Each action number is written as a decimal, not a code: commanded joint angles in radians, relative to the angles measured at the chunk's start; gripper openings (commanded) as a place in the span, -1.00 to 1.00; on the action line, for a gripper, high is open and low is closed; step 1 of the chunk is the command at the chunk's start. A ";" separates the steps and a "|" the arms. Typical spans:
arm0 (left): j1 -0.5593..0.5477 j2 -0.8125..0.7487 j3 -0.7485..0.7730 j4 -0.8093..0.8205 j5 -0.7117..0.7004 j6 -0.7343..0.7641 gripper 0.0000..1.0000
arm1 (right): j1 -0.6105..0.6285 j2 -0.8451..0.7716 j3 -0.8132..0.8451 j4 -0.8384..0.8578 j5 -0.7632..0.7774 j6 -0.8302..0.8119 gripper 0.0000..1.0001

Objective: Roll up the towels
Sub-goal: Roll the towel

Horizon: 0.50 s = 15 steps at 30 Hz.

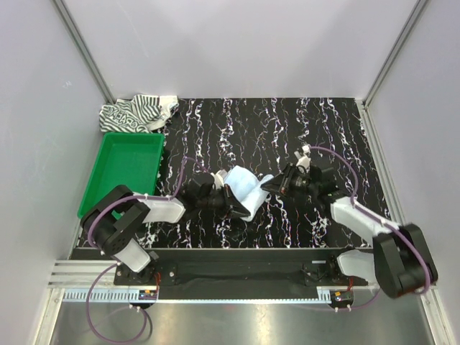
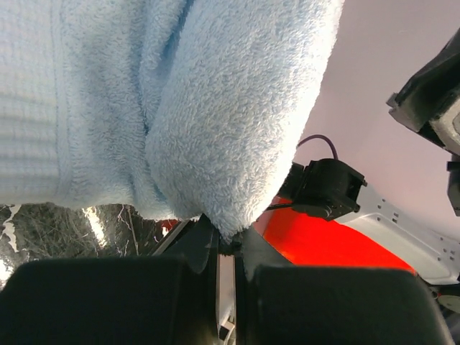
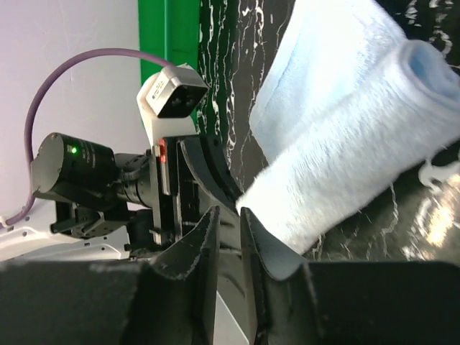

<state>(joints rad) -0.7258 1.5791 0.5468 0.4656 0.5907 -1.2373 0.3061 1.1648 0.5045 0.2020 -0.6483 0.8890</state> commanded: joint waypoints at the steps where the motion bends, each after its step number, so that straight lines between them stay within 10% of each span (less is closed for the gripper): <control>1: 0.008 0.018 -0.027 0.063 0.037 -0.053 -1.00 | 0.062 0.105 0.043 0.261 -0.033 0.059 -0.54; 15: 0.029 0.122 -0.153 0.369 0.021 -0.258 -1.00 | 0.105 0.412 0.109 0.431 -0.025 0.042 -0.59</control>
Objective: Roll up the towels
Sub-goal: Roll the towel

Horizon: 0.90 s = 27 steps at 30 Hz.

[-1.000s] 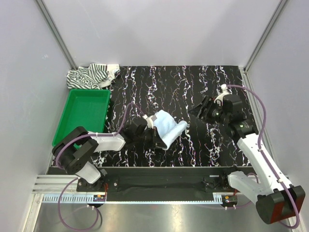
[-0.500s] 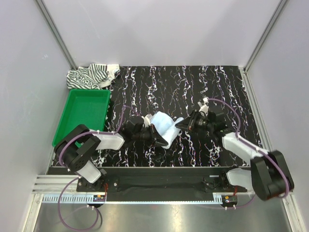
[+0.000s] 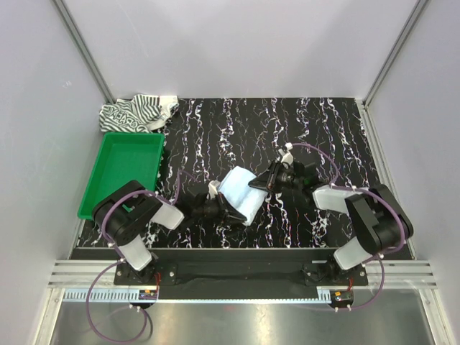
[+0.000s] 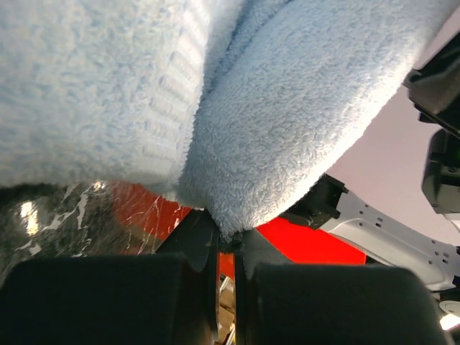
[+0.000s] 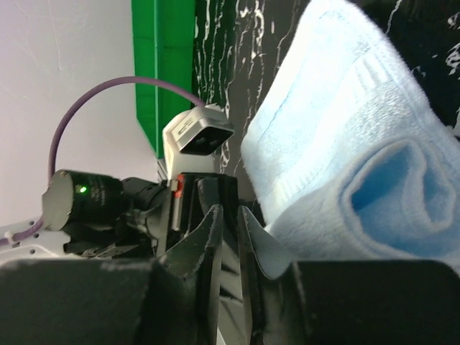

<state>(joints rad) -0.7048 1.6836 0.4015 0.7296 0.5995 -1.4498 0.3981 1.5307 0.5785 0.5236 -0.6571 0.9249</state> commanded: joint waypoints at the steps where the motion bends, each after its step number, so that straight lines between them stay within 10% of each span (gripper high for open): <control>1: 0.010 0.024 -0.006 0.109 0.016 -0.047 -1.00 | 0.016 0.086 0.038 0.127 -0.021 0.009 -0.59; 11: 0.034 0.060 0.000 0.096 0.046 -0.041 -0.97 | 0.016 0.284 0.095 0.234 -0.038 0.012 -0.67; 19: 0.034 -0.097 0.074 -0.342 -0.055 0.233 0.29 | 0.022 0.304 0.179 0.061 -0.009 -0.092 -0.71; 27: 0.034 -0.260 0.112 -0.682 -0.214 0.408 0.50 | 0.045 0.328 0.195 0.009 0.037 -0.132 -0.74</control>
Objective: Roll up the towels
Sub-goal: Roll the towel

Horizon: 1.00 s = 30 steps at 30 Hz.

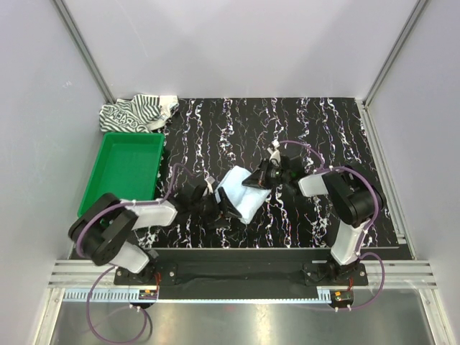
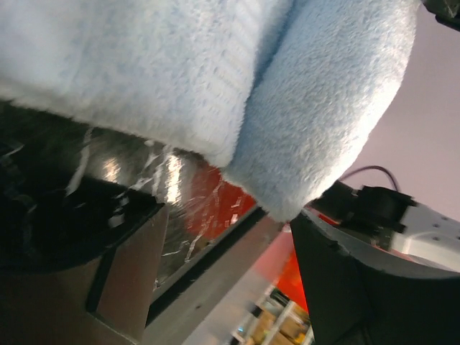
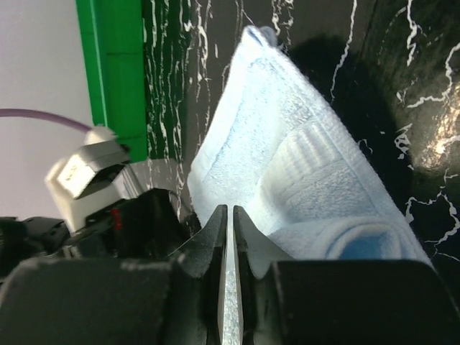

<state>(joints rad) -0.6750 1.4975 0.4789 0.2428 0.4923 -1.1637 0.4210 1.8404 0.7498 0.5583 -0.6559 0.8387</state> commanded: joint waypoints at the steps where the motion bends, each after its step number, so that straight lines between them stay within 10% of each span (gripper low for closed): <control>1: 0.005 -0.133 0.044 -0.232 -0.132 0.139 0.50 | 0.027 0.022 0.023 -0.026 0.044 -0.049 -0.74; 13: -0.310 -0.283 0.476 -0.757 -0.750 0.694 0.47 | 0.068 0.102 0.043 0.029 0.078 -0.030 -0.77; 30: -0.581 0.073 0.569 -0.537 -0.940 1.041 0.57 | 0.076 0.085 0.054 -0.020 0.087 -0.053 -0.79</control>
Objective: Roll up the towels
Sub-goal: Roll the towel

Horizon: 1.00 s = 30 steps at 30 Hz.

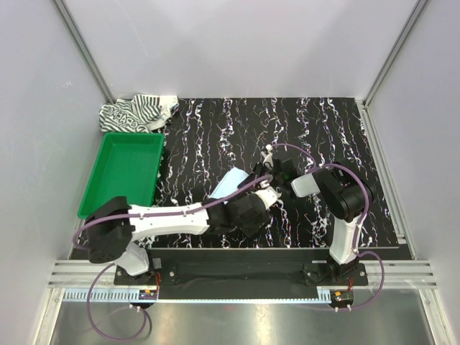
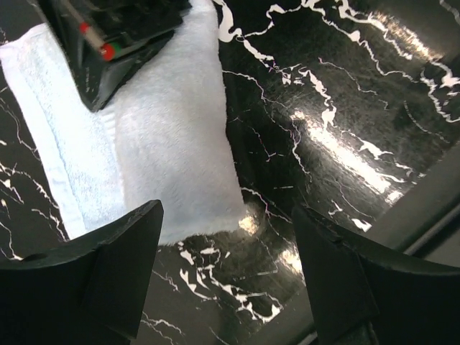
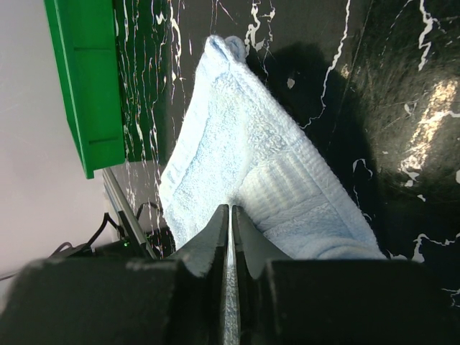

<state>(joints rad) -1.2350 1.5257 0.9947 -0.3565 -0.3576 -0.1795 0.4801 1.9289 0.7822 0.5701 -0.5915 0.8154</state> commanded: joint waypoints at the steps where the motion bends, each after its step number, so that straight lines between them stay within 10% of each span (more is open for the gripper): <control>1: -0.021 0.063 0.051 0.073 -0.093 0.060 0.58 | 0.017 -0.001 0.022 -0.032 0.022 -0.032 -0.79; 18: 0.081 0.171 -0.086 0.229 -0.112 0.080 0.54 | 0.017 0.030 0.026 -0.030 0.002 -0.036 -0.82; 30: 0.149 0.175 -0.142 0.237 -0.018 0.005 -0.66 | 0.015 -0.004 0.064 -0.158 0.044 -0.080 -0.78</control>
<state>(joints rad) -1.0954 1.6775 0.8814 -0.0982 -0.4393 -0.1310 0.4843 1.9457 0.8173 0.5285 -0.5884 0.7959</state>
